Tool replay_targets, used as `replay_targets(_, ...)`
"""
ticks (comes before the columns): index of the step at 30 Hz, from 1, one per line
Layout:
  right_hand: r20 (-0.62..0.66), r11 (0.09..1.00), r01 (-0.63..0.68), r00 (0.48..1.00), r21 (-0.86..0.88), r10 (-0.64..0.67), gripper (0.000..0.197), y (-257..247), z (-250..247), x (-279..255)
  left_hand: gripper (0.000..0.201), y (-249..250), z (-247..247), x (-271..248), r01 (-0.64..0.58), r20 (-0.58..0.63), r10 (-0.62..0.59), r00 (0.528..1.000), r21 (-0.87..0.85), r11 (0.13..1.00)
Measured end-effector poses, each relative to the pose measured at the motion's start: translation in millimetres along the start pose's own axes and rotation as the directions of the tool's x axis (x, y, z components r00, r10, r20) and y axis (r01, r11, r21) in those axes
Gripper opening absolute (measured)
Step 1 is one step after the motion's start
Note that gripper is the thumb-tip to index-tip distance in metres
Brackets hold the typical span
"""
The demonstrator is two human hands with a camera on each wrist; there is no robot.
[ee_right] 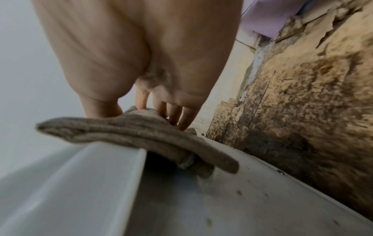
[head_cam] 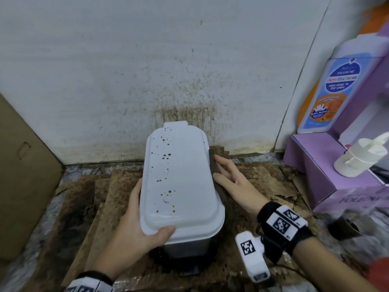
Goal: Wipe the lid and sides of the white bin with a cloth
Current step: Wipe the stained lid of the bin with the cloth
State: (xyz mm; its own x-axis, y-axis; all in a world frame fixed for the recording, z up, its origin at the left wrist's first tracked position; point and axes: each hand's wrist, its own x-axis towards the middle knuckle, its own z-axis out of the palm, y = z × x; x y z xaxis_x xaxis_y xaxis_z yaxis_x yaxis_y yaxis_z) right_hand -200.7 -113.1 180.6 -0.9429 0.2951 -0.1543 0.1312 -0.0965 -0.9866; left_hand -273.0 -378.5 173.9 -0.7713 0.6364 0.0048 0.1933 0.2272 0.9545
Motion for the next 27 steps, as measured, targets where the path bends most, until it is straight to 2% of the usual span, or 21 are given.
replay_targets(7,0.016,0.996,-0.015,1.0,-0.09,0.016,0.05,-17.6,-9.3,47.3,0.113,4.4,-3.3,1.7,0.007,0.033,-0.007,0.999,-0.017,1.0)
replay_targets(10,0.013,0.989,-0.019,1.0,-0.144,0.021,0.054,-19.8,-14.1,67.1,0.125,5.5,-4.2,5.5,-0.032,0.053,0.031,0.998,0.016,0.999)
replay_targets(14,0.011,0.975,-0.01,1.0,-0.22,0.013,0.049,-26.8,-18.9,89.8,0.141,7.1,-6.5,10.9,-0.052,0.075,0.048,0.996,0.048,0.997)
replay_targets(18,0.003,0.964,-0.005,1.0,-0.266,0.006,0.047,-33.6,-19.3,108.3,0.132,3.8,-8.3,12.7,-0.058,0.07,0.054,0.996,0.047,0.997)
replay_targets(22,-0.001,0.954,-0.006,1.0,-0.3,0.006,0.048,-35.7,-16.7,116.5,0.139,1.8,-7.8,11.3,-0.054,0.07,0.05,0.996,0.054,0.997)
replay_targets(27,-0.003,0.932,0.027,1.0,-0.362,-0.03,0.045,-36.9,-10.0,106.6,0.128,-1.1,-5.9,9.6,-0.077,0.064,0.074,0.995,0.042,0.996)
